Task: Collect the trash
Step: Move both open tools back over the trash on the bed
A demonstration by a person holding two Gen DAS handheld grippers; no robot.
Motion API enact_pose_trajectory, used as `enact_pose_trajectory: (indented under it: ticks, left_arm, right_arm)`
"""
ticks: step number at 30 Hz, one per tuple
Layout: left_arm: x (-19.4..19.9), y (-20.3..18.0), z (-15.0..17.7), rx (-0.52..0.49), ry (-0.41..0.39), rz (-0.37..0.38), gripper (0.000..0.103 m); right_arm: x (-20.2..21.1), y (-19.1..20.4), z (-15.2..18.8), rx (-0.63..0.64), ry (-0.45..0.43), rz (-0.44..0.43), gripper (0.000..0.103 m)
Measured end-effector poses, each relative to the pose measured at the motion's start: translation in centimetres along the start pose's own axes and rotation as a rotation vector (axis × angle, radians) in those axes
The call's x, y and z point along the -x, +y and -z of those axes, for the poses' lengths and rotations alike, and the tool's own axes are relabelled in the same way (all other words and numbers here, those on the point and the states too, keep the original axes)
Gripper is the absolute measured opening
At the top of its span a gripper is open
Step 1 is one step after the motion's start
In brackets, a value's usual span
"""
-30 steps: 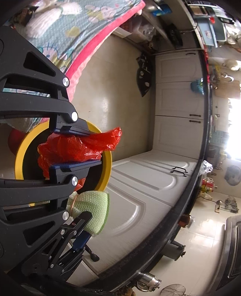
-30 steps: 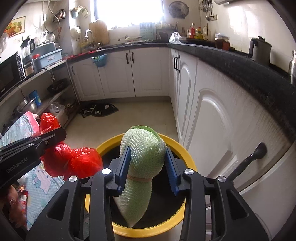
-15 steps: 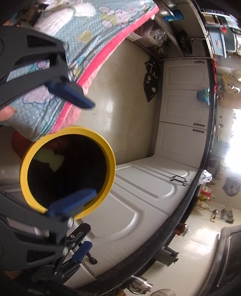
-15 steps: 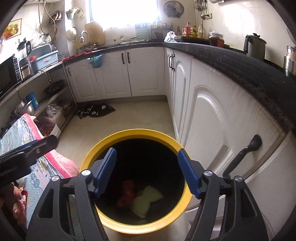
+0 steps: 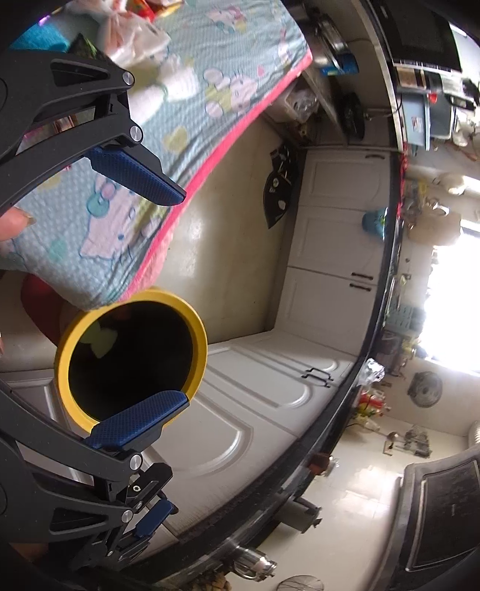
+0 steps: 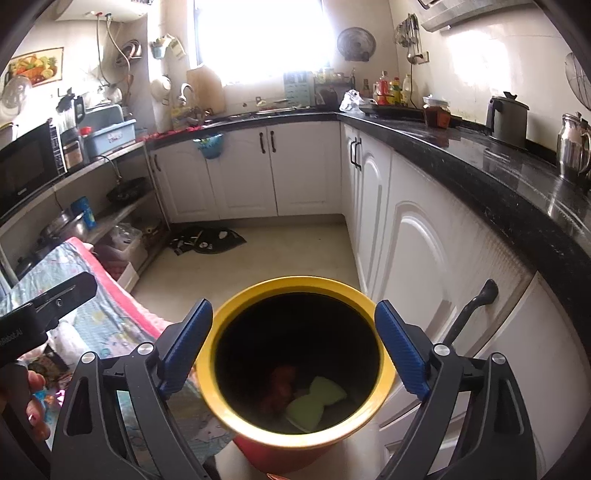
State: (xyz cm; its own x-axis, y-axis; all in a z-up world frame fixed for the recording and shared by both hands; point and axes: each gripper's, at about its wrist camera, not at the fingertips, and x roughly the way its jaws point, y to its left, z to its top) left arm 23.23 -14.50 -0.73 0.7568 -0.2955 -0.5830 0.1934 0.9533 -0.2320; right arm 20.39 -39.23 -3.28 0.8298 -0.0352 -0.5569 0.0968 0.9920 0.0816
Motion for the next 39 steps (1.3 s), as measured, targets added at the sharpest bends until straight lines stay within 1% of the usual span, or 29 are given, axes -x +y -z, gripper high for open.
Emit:
enact_pose_trajectory:
  ticks: [12, 18, 25, 33, 39]
  left_arm:
    - [5.7, 3.6, 0.8, 0.046, -0.078, -0.078, 0.092]
    - [7.8, 5.2, 1.3, 0.056, -0.108, -0.115, 0.092]
    - [10.1, 7.4, 2.2, 0.095, -0.136, -0.155, 0.092]
    - [12.0, 10.4, 3.1, 0.135, -0.143, -0.216, 0.092]
    - [13.5, 13.6, 3.8, 0.181, -0.15, -0.277, 0.092]
  right_arm:
    - [2.8, 3.5, 0.0, 0.041, -0.021, -0.085, 0.089]
    - [4.2, 5.9, 0.2, 0.073, -0.028, -0.139, 0.09]
    - [5.4, 8.9, 0.7, 0.118, -0.031, -0.205, 0.09]
    - [6.0, 12.5, 1.6, 0.167, -0.006, -0.281, 0.09]
    - [5.6, 15.3, 2.8, 0.209, 0.044, -0.343, 0.09]
